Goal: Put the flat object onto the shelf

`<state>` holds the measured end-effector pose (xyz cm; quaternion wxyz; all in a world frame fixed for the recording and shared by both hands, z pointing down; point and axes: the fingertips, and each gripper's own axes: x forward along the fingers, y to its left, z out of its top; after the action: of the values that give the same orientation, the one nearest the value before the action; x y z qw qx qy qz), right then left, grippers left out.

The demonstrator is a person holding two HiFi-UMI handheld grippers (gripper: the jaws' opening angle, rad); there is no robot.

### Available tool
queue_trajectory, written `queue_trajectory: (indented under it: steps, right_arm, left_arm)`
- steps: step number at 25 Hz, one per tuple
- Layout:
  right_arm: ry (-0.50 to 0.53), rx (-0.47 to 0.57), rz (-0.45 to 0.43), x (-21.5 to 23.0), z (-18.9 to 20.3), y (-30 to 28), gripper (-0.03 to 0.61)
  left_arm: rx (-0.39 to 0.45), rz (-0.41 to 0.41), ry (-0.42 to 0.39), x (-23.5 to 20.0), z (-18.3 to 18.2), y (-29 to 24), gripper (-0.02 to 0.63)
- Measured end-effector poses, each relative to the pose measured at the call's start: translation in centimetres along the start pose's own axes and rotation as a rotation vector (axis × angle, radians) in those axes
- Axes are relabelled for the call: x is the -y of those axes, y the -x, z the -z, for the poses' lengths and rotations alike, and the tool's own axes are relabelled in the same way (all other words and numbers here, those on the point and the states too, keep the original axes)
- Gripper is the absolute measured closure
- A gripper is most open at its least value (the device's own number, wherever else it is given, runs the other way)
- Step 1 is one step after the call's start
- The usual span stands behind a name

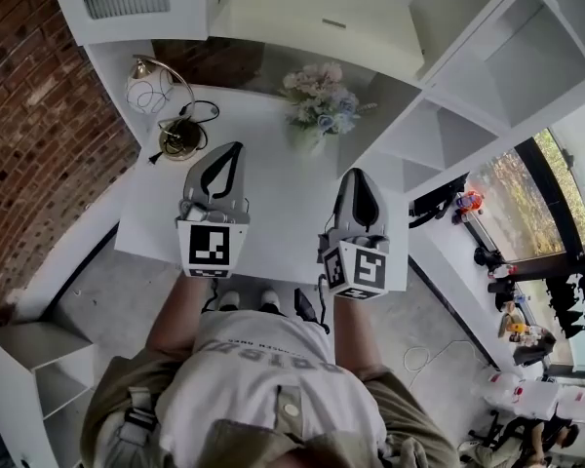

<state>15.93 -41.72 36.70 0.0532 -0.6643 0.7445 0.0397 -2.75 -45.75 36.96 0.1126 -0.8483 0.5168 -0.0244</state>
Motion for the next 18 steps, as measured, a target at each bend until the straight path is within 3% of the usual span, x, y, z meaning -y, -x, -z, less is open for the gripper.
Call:
queue_trajectory:
  steps: [5, 18]
  right_arm:
    - [0.07, -0.027, 0.018, -1.0, 1.4, 1.5, 0.572]
    - [0.05, -0.012, 0.031, -1.8, 2.1, 2.3, 0.574]
  left_arm:
    - [-0.037, 0.017, -0.014, 1.2, 1.8, 1.2, 0.606]
    - [-0.044, 0.048, 0.045, 1.9, 2.9, 2.1, 0.606]
